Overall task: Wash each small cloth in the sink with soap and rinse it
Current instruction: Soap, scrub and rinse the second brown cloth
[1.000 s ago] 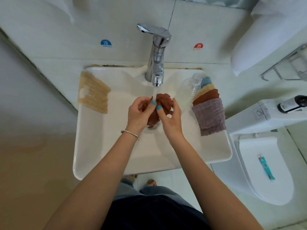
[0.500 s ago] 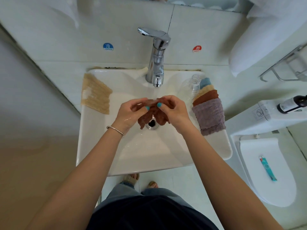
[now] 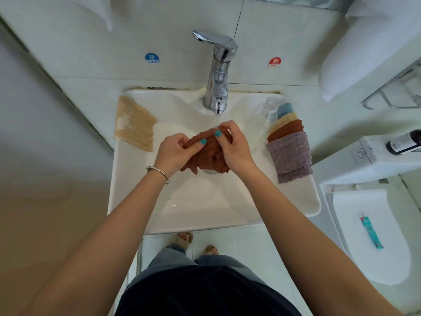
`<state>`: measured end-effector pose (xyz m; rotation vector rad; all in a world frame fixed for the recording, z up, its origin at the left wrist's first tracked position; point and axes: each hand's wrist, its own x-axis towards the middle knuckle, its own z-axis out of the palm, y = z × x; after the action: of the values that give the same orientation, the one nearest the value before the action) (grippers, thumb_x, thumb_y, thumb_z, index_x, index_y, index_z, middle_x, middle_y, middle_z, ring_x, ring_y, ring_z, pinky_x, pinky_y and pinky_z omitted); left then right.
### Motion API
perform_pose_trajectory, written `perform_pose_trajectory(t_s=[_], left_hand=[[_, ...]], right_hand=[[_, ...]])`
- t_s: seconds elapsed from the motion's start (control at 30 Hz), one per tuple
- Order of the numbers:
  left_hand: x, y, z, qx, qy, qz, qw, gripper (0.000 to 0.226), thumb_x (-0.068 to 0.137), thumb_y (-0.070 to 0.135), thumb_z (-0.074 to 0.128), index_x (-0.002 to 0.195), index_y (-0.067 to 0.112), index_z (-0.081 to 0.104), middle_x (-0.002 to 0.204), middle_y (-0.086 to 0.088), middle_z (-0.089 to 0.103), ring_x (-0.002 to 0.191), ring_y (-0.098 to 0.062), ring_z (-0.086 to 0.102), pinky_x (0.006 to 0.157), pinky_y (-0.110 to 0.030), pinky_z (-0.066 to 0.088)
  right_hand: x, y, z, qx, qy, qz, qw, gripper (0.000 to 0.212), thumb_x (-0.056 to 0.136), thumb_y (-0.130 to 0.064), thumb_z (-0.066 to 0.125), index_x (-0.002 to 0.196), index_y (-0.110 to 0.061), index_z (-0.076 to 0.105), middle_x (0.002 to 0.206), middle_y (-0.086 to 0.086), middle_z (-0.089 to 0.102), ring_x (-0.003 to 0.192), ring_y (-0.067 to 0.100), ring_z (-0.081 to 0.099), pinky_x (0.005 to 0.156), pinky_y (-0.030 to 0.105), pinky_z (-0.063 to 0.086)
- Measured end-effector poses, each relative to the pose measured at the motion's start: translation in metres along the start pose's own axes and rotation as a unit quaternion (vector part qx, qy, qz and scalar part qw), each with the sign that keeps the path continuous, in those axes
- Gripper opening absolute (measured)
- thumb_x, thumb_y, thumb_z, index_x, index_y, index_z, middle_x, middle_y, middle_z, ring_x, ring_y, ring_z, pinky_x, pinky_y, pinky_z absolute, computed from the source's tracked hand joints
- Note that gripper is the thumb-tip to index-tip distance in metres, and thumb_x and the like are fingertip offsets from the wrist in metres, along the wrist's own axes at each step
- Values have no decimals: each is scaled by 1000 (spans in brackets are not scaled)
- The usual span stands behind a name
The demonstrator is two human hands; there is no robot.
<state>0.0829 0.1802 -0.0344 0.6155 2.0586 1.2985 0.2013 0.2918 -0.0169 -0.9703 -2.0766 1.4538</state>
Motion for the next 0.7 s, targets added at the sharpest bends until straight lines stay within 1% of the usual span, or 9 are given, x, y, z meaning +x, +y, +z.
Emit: perform_pose_trajectory(t_s=[0.1,0.23,0.3,0.37,0.4,0.47,0.53,0.6,0.7], left_hand=[[3,5,1,22,-18,-11,1000,51,79,53,72,66,7,56,51,-15,63,39,-25,52,43,-26,39],[7,11,9,-104,-89,-30,990,30,82,28,77,86,3,61,75,-21,67,59,-29,63,41,-23,42],[7,10,11,-162,-124,-31,978,12,87,13,71,93,9,61,82,-10,67,68,-19,65,58,-27,53],[10,4,10,-157,-103,-11,982,10,91,8,65,98,15,64,87,-2,68,75,-9,65,73,-20,54],[10,2,10,-124,-79,3,989,9,92,10,64,100,15,66,87,0,68,75,-7,64,73,-17,52],[11,0,14,-86,-35,19,996,8,94,17,62,99,14,68,80,3,66,65,-6,60,58,-12,48],[11,5,26,-82,-11,43,996,9,96,20,58,95,14,66,73,5,62,53,-1,53,46,-9,41],[10,11,39,-38,11,92,995,12,99,21,53,91,15,60,74,8,58,58,0,51,54,-10,40],[7,10,50,-8,58,117,991,15,101,20,46,89,14,51,73,11,53,64,7,50,60,-9,36]], right_hand=[[-1,3,1,-23,21,7,999,15,100,-30,50,87,-38,49,84,-15,61,82,10,60,77,34,52],[-6,12,-9,-98,55,50,992,14,102,-40,38,90,-36,44,84,-9,62,81,21,62,75,49,53],[-5,15,-14,-73,80,68,992,15,102,-36,37,88,-34,42,78,-6,59,74,23,60,70,53,54],[-3,11,-16,-60,87,61,992,12,103,-29,40,91,-30,43,78,-8,55,75,19,57,74,49,54],[-2,8,-16,-61,82,57,993,9,103,-26,40,95,-27,44,81,-8,55,79,18,56,76,46,53],[-5,6,-16,-60,81,60,993,6,103,-27,40,99,-25,45,86,-7,56,81,17,58,71,39,53],[-11,9,-17,-43,102,75,991,7,103,-30,39,100,-27,44,87,-2,58,69,20,59,51,33,51],[-19,12,-17,-10,118,91,989,6,103,-35,38,101,-33,43,87,5,59,53,26,58,37,30,46],[-21,13,-8,4,122,80,989,11,103,-34,39,96,-40,44,84,-2,60,57,25,61,43,36,51]])
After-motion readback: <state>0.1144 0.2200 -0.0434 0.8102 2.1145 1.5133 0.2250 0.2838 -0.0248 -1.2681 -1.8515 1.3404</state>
